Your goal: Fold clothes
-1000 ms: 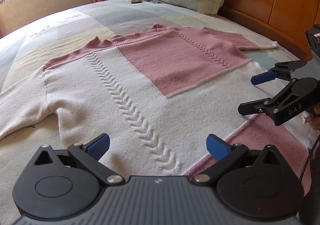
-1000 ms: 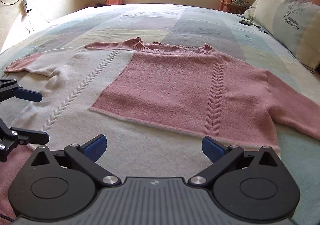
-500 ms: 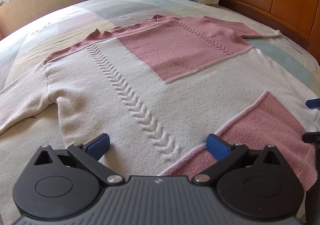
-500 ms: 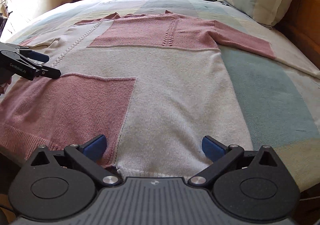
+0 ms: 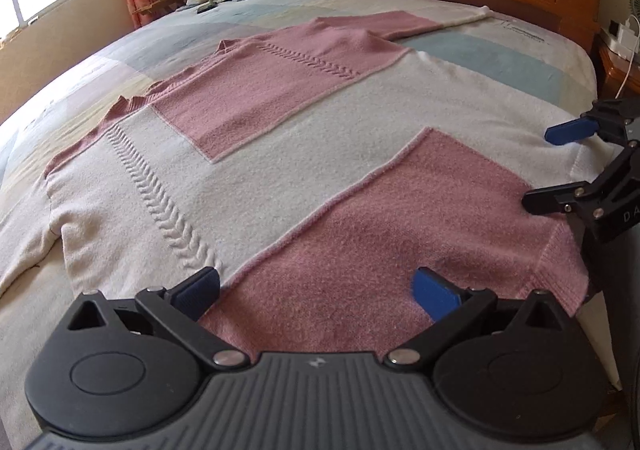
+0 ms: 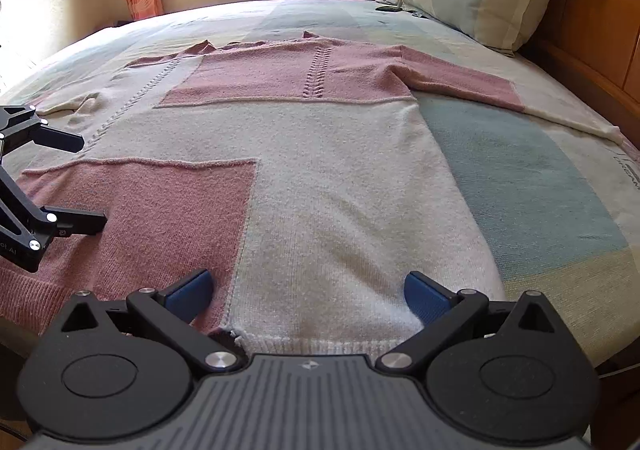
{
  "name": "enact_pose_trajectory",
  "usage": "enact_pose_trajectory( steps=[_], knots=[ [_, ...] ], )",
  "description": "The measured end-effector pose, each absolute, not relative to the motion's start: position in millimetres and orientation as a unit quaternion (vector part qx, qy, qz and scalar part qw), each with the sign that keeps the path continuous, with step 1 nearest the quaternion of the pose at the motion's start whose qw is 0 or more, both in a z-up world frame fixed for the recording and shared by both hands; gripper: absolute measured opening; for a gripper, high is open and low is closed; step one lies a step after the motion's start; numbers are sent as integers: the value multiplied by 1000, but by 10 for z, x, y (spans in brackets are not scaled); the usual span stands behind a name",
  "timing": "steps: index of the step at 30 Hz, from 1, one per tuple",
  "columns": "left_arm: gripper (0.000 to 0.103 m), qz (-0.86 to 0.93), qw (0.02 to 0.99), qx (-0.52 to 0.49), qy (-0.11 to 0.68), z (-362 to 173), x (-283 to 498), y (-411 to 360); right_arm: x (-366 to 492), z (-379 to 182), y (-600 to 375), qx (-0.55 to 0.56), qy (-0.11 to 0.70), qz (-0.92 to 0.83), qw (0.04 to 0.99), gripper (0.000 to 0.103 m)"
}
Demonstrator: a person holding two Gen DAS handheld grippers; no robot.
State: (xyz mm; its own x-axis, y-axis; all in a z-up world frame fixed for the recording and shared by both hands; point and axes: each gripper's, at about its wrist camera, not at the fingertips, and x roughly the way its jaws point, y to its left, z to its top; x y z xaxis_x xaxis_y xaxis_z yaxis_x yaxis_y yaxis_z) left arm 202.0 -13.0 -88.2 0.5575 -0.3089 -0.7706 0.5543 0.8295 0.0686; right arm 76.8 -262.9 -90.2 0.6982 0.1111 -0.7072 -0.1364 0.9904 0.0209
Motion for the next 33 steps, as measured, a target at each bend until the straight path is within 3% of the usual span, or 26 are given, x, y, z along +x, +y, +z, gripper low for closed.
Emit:
enact_pose_trajectory(
  steps=[7,13,27,33],
  knots=[
    [102,-273,861,148,402,-852,1788,121,785,-901,-2626,-16,384,66,921,103],
    [102,-236,873,103,415,-935,2106,267,706,-944,-2619,-8,359,60,931,103],
    [102,-243,888,115,372,-807,2235,-36,553,-941,-2654,2,347,58,936,103],
    [102,-217,883,96,405,-906,2408,-13,489,-927,-2629,-2,351,61,934,103]
  ],
)
